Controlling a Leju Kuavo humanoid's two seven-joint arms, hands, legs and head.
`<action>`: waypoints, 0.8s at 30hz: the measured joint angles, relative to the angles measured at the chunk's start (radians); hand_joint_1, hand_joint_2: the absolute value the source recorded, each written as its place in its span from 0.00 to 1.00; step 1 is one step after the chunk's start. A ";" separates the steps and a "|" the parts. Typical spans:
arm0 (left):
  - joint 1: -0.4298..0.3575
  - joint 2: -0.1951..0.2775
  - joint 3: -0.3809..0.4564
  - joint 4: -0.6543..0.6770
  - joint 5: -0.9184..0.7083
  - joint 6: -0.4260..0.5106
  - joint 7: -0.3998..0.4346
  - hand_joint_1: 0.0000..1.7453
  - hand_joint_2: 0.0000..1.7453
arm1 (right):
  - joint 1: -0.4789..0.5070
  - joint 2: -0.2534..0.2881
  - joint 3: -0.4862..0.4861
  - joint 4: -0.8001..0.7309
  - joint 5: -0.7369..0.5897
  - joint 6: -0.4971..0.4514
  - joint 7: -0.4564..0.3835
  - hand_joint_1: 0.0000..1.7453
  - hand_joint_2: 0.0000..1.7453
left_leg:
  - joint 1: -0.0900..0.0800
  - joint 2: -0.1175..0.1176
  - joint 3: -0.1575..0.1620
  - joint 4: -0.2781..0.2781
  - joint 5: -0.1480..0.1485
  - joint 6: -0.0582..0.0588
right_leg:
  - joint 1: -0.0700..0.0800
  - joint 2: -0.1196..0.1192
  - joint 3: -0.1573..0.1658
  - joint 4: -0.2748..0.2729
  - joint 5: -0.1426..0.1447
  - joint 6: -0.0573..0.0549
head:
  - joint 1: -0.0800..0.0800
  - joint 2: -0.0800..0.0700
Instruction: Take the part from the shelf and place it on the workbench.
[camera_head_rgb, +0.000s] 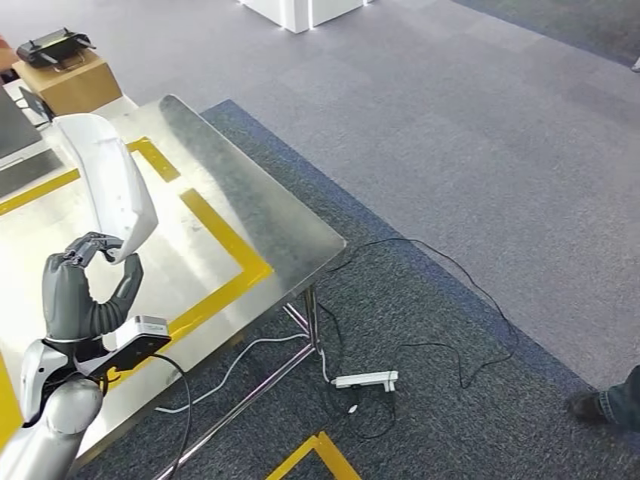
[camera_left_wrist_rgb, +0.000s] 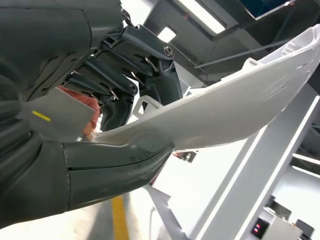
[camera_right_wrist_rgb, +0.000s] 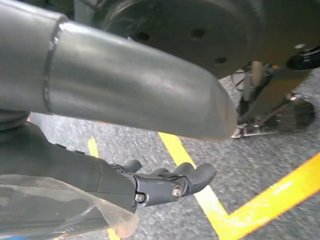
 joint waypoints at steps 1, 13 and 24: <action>-0.001 0.000 0.000 0.000 0.001 0.000 0.000 1.00 1.00 | -0.001 0.000 0.000 0.000 0.000 0.000 0.000 0.00 0.00 | -0.003 -0.005 -0.001 -0.005 -0.002 0.003 | 0.002 -0.012 0.002 -0.002 -0.002 0.005 | 0.000 0.000; -0.004 -0.005 -0.003 0.009 0.006 0.001 0.003 1.00 1.00 | -0.006 -0.002 -0.015 -0.001 0.003 0.001 0.000 0.00 0.00 | 0.019 -0.160 0.017 -0.020 -0.003 0.014 | -0.012 0.140 -0.095 0.084 0.023 0.031 | 0.014 0.000; -0.009 -0.003 -0.007 0.019 0.007 0.001 0.003 1.00 1.00 | -0.006 0.001 -0.017 -0.004 0.006 0.001 0.000 0.00 0.00 | 0.027 -0.085 -0.130 0.256 -0.119 -0.040 | -0.013 0.074 -0.027 -0.008 0.031 -0.019 | -0.002 0.000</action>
